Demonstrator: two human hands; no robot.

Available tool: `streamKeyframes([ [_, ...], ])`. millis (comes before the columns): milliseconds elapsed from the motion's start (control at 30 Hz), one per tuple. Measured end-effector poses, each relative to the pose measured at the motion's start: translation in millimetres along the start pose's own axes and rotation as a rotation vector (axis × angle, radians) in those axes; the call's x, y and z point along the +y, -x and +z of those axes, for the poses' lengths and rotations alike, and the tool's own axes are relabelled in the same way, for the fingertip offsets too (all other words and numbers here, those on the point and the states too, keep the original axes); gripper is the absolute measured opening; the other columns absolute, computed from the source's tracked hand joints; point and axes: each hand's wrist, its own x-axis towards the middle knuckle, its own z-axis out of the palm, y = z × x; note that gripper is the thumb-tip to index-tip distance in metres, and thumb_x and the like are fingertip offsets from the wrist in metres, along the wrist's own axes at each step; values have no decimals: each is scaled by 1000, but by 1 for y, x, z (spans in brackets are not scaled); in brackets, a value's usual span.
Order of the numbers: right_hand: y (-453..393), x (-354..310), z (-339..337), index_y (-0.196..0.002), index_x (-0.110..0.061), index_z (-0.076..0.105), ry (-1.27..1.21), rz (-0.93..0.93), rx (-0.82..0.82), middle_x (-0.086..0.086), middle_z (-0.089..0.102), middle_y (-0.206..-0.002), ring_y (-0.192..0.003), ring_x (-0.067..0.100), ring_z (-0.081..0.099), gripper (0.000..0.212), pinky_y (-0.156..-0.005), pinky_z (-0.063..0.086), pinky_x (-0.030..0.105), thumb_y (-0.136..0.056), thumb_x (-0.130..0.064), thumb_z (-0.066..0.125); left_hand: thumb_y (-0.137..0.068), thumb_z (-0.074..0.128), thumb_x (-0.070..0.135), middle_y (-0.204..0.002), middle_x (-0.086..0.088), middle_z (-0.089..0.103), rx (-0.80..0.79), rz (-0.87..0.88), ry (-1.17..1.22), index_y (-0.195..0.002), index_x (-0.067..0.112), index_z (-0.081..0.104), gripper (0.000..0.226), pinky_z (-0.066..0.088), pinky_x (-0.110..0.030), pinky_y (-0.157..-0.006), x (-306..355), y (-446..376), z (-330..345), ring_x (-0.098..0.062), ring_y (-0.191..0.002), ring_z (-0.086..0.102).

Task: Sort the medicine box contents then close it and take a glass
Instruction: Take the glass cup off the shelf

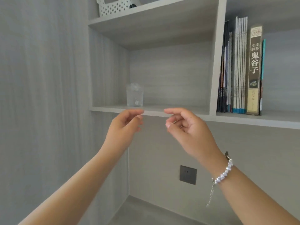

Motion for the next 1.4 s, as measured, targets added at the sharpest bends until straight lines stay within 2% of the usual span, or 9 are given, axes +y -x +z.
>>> streamKeyframes([
  [133, -58, 7, 41, -107, -25, 61, 82, -9, 99, -3, 62, -93, -68, 6, 55, 26, -65, 43, 10, -83, -16, 61, -90, 55, 18, -107, 3, 63, 61, 157, -133, -107, 21, 61, 18, 45, -13, -79, -16, -67, -22, -11, -95, 59],
  [233, -102, 19, 65, -116, -20, 56, 191, 82, 102, 0, 59, -106, -70, 6, 55, 31, -68, 43, 14, -85, -22, 60, -91, 54, 16, -124, -8, 59, 42, 131, -169, -120, 10, 54, 29, 41, -19, -89, -31, -117, -30, -15, -108, 56],
  [400, -161, 42, 91, -133, -16, 41, 257, 326, 11, 5, 53, -130, -112, 20, 54, 51, -92, 39, 25, -88, -33, 55, -89, 58, 28, -139, -15, 45, -104, -46, -300, -138, 8, 36, 58, 35, -32, -107, -58, -188, -39, -27, -124, 49],
  [533, -198, 53, 106, -144, -13, 24, 219, 462, -82, 7, 37, -147, -127, 26, 45, 63, -108, 37, 37, -91, -36, 49, -84, 63, 38, -147, -12, 36, -282, -144, -277, -144, 12, 26, 75, 41, -39, -105, -67, -223, -44, -26, -125, 47],
  [600, -212, 56, 114, -145, -9, 19, 163, 513, -120, 7, 31, -150, -128, 26, 44, 66, -106, 40, 37, -93, -37, 47, -83, 64, 39, -146, -8, 39, -345, -189, -240, -143, 11, 29, 74, 44, -35, -101, -71, -234, -46, -24, -123, 49],
  [733, -231, 59, 123, -141, -9, 31, 93, 601, -150, 6, 35, -148, -129, 26, 41, 54, -98, 42, 33, -95, -34, 44, -87, 61, 34, -125, -5, 63, -477, -229, -98, -116, 19, 59, 32, 48, -35, -97, -81, -246, -50, -19, -108, 62],
  [1133, -214, 48, 110, -129, -16, 45, 23, 519, -87, 4, 59, -107, -90, 21, 61, 37, -78, 54, 31, -94, -29, 48, -85, 64, 30, -101, -1, 74, -433, -89, 63, -103, 21, 69, 21, 58, -20, -71, -70, -223, -52, -14, -90, 71],
  [1300, -185, 20, 87, -128, -23, 44, -62, 476, -40, 6, 59, -121, -107, 27, 60, 46, -92, 51, 42, -87, -38, 58, -83, 65, 29, -96, 0, 76, -392, 19, 159, -103, 22, 71, 22, 57, -21, -67, -35, -184, -52, -13, -87, 72],
  [1400, -155, 1, 70, -124, -24, 47, -103, 426, -20, 9, 61, -120, -105, 29, 63, 44, -87, 54, 41, -84, -38, 61, -81, 66, 30, -97, 1, 75, -410, 63, 186, -106, 21, 71, 27, 57, -22, -70, -13, -155, -50, -14, -86, 72],
])
